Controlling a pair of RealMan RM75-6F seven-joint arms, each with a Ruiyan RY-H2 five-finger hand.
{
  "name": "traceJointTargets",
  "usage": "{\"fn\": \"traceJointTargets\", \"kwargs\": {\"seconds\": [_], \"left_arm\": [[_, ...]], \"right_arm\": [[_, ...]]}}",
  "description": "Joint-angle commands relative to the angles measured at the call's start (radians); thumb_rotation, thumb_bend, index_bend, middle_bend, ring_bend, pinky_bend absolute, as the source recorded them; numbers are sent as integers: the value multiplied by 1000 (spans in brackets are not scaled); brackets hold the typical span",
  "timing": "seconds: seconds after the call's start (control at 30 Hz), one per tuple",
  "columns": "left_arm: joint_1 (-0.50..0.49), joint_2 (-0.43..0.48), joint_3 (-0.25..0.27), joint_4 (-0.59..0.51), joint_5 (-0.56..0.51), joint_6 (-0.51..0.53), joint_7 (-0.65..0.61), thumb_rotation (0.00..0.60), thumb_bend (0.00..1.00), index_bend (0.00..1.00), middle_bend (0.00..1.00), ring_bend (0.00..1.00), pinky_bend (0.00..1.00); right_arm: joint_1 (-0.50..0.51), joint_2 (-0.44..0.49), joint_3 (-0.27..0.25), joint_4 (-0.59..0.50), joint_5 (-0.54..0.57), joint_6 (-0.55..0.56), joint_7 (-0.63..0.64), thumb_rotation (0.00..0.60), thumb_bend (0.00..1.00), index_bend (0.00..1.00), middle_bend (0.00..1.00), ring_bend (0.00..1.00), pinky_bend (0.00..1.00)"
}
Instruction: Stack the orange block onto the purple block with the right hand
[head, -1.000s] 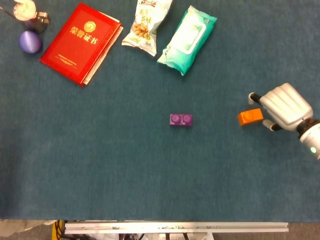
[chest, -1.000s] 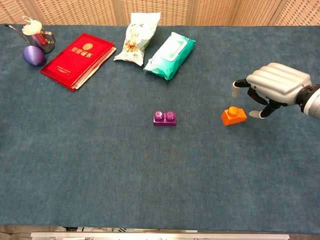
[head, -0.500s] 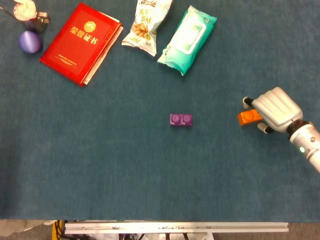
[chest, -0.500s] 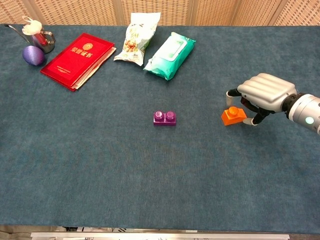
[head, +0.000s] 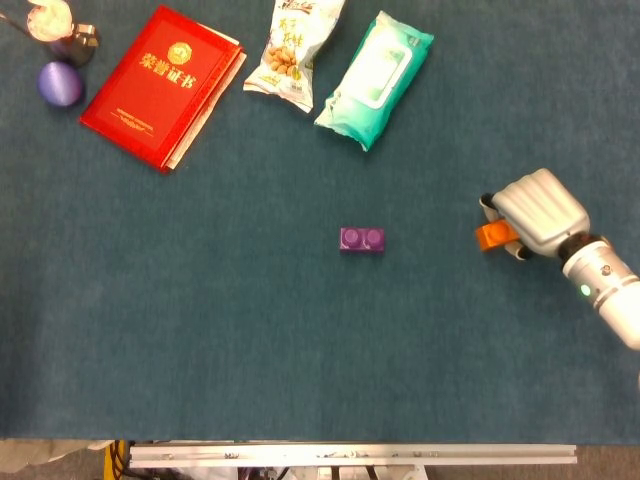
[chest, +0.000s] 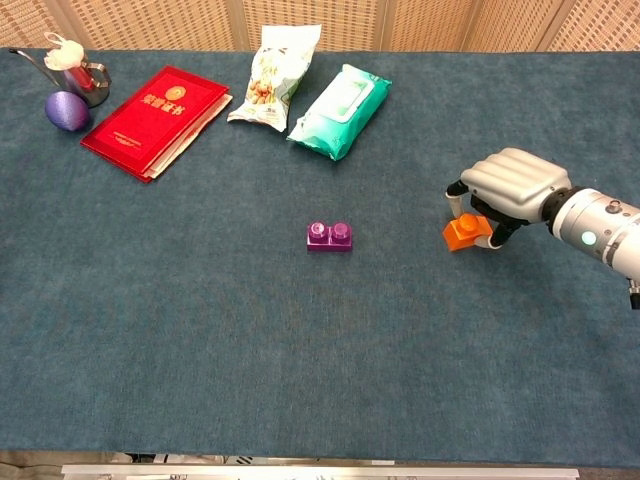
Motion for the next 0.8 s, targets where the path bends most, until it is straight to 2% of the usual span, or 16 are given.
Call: {"fn": "traceJointTargets", "kwargs": {"seconds": [0.03,0.27,0.5,0.8], "left_arm": [[-1,0,0,1,1,-1,0,600,292,284,263,200,100],[-2,1,0,-7,7,-1,7,600,292,284,263,199,100],[-2,4,3,-13,13,1,16,600,292,284,263,199,100],[-3,2,7,-15,20,-2,19,600,292,284,263,199,100]], "right_arm": [[8,1,6,-12,4,0,2,600,199,592,898,899,963],[59,24,52,-97,32,-15,2,600,205,634,906,909,972],[126,4,91,-159,179,-32,-63,600,205,638,906,914,980],[212,-66,112,-194,363,30,-174,600,205,641,906,915,981]]}}
